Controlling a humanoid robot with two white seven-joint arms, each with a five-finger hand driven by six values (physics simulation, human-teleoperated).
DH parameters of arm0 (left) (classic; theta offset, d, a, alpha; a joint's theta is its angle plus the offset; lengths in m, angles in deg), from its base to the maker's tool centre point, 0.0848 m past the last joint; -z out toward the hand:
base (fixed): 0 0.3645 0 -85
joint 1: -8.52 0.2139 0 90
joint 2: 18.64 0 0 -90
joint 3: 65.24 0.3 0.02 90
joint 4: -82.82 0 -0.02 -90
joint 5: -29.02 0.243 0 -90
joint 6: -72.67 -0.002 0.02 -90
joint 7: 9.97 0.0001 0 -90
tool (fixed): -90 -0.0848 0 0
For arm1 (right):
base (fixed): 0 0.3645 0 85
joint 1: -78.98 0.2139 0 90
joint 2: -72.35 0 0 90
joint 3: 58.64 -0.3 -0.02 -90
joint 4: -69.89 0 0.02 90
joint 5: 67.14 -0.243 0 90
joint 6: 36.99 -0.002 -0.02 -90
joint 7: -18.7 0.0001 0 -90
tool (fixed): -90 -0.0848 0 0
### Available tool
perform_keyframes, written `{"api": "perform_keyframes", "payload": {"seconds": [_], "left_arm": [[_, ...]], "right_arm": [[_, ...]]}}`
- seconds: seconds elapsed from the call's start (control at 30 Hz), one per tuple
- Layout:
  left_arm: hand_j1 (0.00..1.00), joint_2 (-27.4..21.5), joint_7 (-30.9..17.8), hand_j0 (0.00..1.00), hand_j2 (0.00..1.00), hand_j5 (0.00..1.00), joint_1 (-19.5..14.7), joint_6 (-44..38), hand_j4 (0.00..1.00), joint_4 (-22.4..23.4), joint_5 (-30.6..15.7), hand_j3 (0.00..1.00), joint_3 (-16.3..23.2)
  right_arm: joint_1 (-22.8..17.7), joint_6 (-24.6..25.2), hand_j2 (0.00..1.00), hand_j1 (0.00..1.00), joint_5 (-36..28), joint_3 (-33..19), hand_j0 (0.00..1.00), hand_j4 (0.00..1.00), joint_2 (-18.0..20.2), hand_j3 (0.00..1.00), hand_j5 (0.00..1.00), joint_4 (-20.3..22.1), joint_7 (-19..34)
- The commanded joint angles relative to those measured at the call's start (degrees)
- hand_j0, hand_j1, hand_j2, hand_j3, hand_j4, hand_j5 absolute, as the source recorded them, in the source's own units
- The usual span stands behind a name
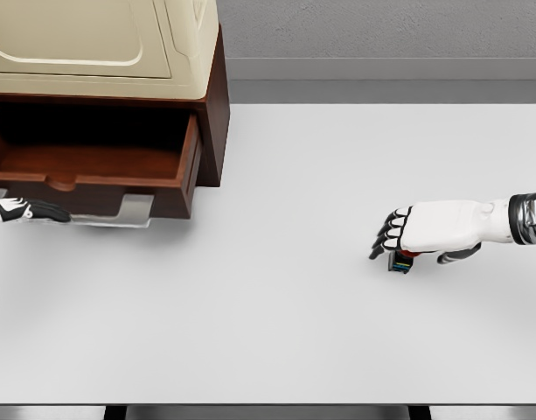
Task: Open the cabinet drawer with left arm, and place a switch into the drawer with right arm
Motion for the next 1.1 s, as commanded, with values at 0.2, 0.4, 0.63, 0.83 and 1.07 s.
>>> {"api": "perform_keyframes", "payload": {"seconds": [0.2, 0.4, 0.63, 0.83, 1.07], "left_arm": [[1.00, -1.2, 0.0, 1.00, 1.00, 1.00, -1.6, -0.3, 1.00, 0.3, -8.5, 1.00, -2.6], [1.00, -3.7, 0.0, 1.00, 1.00, 1.00, -5.0, -0.9, 1.00, 1.2, -17.1, 1.00, -5.3], [1.00, 1.3, 0.0, 1.00, 1.00, 1.00, -6.5, -7.2, 1.00, 5.2, -15.8, 1.00, -9.2], [1.00, 1.1, 0.0, 1.00, 1.00, 1.00, -6.4, -6.7, 1.00, 5.3, -15.9, 1.00, -9.2], [1.00, 1.0, 0.0, 1.00, 1.00, 1.00, -6.5, -6.6, 1.00, 5.3, -15.9, 1.00, -9.2]], "right_arm": [[0.0, 0.1, 0.78, 0.78, -0.3, 0.0, 0.78, 0.78, 0.1, 0.78, 0.78, -0.1, 0.0], [-0.2, 0.1, 0.74, 0.74, -0.2, 0.0, 0.74, 0.74, -0.2, 0.74, 0.74, 0.0, 0.0], [-0.3, 0.1, 0.70, 0.70, -0.3, 0.1, 0.70, 0.70, -0.4, 0.70, 0.70, -0.1, 0.0], [-0.4, 0.1, 0.63, 0.63, -0.3, 0.0, 0.63, 0.63, -0.3, 0.63, 0.63, 0.0, 0.0], [-0.4, 0.1, 0.60, 0.60, -0.3, 0.0, 0.60, 0.60, -0.2, 0.60, 0.60, -0.1, 0.0]]}}
